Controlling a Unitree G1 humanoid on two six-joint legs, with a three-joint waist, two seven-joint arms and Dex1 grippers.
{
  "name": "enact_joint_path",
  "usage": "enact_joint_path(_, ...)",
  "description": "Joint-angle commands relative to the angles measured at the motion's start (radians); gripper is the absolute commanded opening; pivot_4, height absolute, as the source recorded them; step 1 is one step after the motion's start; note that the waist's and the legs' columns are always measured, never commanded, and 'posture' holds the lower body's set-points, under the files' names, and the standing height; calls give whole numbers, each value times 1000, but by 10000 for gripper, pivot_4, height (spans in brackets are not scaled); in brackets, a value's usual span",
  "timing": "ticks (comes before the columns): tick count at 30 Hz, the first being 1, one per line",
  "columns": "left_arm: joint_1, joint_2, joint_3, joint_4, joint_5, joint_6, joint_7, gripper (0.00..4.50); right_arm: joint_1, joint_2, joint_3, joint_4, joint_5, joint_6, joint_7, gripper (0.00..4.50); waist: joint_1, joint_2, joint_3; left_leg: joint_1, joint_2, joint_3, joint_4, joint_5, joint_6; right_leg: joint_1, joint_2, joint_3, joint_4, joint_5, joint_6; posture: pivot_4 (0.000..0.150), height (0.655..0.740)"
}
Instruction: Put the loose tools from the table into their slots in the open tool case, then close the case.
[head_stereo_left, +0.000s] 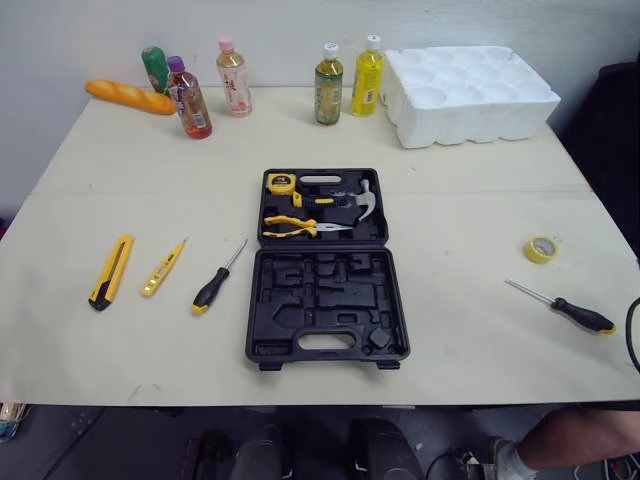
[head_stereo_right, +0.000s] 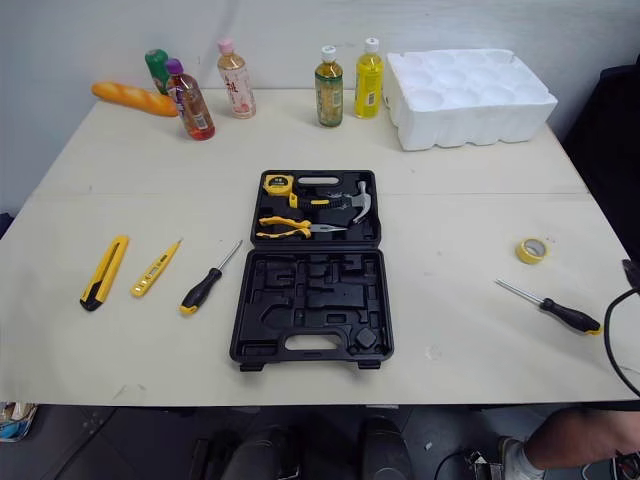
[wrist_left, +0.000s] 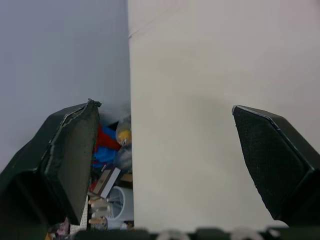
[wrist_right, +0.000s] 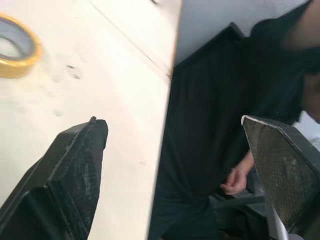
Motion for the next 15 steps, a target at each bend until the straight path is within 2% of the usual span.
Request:
enact_joint_path(1,19,-6,34,-66,-27,24,-4,44775,5,-2,-24,-60,50,13,44,45000,0,0,0,0,0,0,0,0,0,0,0,0,0,0,0,1500,7400)
enact_joint_path(5,28,-54,15,-242,-52,93,-23,44775,13,49,-5,-210,110,88,99,45000,2,0,0,0,0,0,1,0,0,1,0,2,1,0,0,1500,7400)
enact_joint_path(10,44,-132,-50,-552,-81,257,-43,44775,60,149,59,-538,217,308,173,45000,8,0,0,-1,1,-3,2,0,0,1,0,4,3,0,0,1500,7400)
enact_joint_path(15,34,-163,-134,-767,-135,427,-109,44775,75,182,111,-691,254,449,214,45000,16,0,0,-3,0,-3,4,0,0,1,0,3,4,0,0,1500,7400)
